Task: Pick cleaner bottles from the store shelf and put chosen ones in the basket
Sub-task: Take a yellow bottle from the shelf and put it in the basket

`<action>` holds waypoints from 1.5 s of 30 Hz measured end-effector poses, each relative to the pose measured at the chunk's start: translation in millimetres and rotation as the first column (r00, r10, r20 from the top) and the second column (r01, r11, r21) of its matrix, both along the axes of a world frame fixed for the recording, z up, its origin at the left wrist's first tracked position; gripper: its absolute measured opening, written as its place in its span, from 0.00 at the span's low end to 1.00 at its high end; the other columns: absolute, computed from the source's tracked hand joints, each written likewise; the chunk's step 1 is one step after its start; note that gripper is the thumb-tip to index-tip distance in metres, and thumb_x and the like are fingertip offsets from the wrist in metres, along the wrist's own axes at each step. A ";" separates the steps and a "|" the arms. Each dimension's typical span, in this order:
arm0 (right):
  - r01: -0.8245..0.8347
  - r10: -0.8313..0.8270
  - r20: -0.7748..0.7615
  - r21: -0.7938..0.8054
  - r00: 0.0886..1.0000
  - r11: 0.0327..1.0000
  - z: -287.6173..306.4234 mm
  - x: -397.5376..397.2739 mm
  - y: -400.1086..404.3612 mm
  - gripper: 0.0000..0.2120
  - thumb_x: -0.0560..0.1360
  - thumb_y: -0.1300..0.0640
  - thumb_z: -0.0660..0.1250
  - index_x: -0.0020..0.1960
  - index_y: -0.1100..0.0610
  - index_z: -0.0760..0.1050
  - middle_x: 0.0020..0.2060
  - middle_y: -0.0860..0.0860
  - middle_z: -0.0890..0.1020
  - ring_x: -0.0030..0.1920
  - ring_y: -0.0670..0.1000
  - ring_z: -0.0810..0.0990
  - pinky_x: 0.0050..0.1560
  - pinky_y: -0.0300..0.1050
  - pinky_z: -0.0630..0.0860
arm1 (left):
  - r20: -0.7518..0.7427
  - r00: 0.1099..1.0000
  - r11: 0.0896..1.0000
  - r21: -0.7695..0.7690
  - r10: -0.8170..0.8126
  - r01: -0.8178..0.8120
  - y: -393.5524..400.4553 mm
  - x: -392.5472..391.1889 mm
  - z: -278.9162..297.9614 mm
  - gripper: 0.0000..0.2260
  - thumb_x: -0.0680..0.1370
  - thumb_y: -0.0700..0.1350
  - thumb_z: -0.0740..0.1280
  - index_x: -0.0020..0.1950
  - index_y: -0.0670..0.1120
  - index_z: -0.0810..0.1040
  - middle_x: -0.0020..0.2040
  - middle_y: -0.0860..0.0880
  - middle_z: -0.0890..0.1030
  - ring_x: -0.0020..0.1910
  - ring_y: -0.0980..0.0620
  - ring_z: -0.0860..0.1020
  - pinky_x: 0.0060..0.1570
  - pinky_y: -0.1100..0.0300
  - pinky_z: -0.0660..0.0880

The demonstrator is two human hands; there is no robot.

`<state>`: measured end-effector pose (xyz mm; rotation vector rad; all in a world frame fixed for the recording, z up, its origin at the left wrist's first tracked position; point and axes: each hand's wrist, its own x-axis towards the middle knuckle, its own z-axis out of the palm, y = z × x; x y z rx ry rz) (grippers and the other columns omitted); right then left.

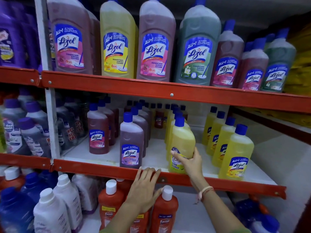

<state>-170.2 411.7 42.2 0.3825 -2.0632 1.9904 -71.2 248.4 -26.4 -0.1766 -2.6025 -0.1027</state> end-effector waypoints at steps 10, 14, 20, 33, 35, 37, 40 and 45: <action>0.690 -0.463 -0.656 0.125 0.596 0.713 51.8 62.4 -2.7 0.31 0.66 0.45 0.76 0.62 0.57 0.70 0.47 0.56 0.79 0.47 0.56 0.77 0.39 0.49 0.76 | -0.006 1.000 0.999 -0.030 -0.027 0.026 -4.6 -2.1 -2.5 0.27 0.79 0.62 0.50 0.72 0.47 0.62 0.63 0.47 0.73 0.66 0.48 0.68 0.71 0.44 0.58; 0.814 -0.481 -0.759 0.108 0.438 0.571 50.2 80.2 2.4 0.29 0.67 0.45 0.76 0.61 0.56 0.69 0.43 0.56 0.79 0.43 0.56 0.77 0.37 0.48 0.77 | -0.012 0.999 0.999 0.040 -0.033 0.034 -5.1 -4.5 5.0 0.25 0.79 0.61 0.49 0.70 0.50 0.65 0.61 0.50 0.74 0.64 0.50 0.69 0.71 0.48 0.58; 0.609 -0.413 -0.638 0.114 0.651 0.785 49.1 89.0 9.1 0.33 0.62 0.47 0.80 0.61 0.56 0.72 0.47 0.51 0.80 0.45 0.48 0.76 0.41 0.42 0.76 | 0.010 0.999 0.998 0.053 -0.047 0.046 -5.7 -4.5 14.2 0.27 0.77 0.62 0.43 0.68 0.51 0.66 0.61 0.53 0.74 0.62 0.52 0.68 0.69 0.55 0.59; -0.656 0.650 -0.122 -0.272 0.750 0.705 62.9 73.9 30.3 0.35 0.47 0.46 0.85 0.51 0.55 0.81 0.45 0.52 0.87 0.47 0.54 0.85 0.49 0.49 0.82 | -0.177 0.968 0.972 0.124 -0.176 0.199 -13.3 -9.9 5.9 0.14 0.76 0.57 0.55 0.56 0.52 0.71 0.47 0.53 0.81 0.50 0.54 0.74 0.61 0.57 0.61; -0.749 0.745 -0.122 -0.230 0.655 0.621 62.8 75.7 31.9 0.31 0.53 0.45 0.83 0.53 0.52 0.82 0.48 0.50 0.87 0.49 0.52 0.85 0.52 0.50 0.81 | -0.151 0.968 0.968 0.120 -0.202 0.220 -13.2 -11.4 5.4 0.16 0.74 0.55 0.56 0.58 0.52 0.70 0.49 0.52 0.81 0.52 0.54 0.74 0.61 0.56 0.60; -0.801 0.799 -0.120 -0.212 0.590 0.560 63.0 78.3 31.3 0.30 0.58 0.46 0.81 0.58 0.53 0.80 0.51 0.49 0.85 0.51 0.53 0.84 0.55 0.53 0.79 | -0.071 0.979 0.972 0.125 -0.192 0.199 -12.1 -11.1 10.1 0.24 0.77 0.62 0.47 0.61 0.51 0.72 0.54 0.53 0.79 0.56 0.52 0.75 0.65 0.55 0.60; -0.817 0.819 -0.098 -0.205 0.566 0.540 65.6 82.6 30.8 0.31 0.61 0.47 0.79 0.60 0.55 0.76 0.53 0.50 0.84 0.52 0.55 0.83 0.55 0.54 0.79 | 0.002 0.983 0.972 0.153 -0.181 0.179 -12.9 -12.3 14.8 0.45 0.69 0.70 0.28 0.64 0.50 0.72 0.58 0.52 0.77 0.60 0.51 0.73 0.69 0.54 0.57; -0.765 0.766 -0.076 -0.169 0.639 0.621 66.3 86.1 37.1 0.32 0.56 0.48 0.82 0.56 0.59 0.79 0.50 0.54 0.86 0.50 0.56 0.84 0.53 0.53 0.80 | 0.123 0.976 0.970 0.188 -0.180 0.155 -13.6 -9.1 20.7 0.51 0.64 0.73 0.24 0.67 0.49 0.70 0.63 0.51 0.75 0.64 0.50 0.70 0.72 0.53 0.51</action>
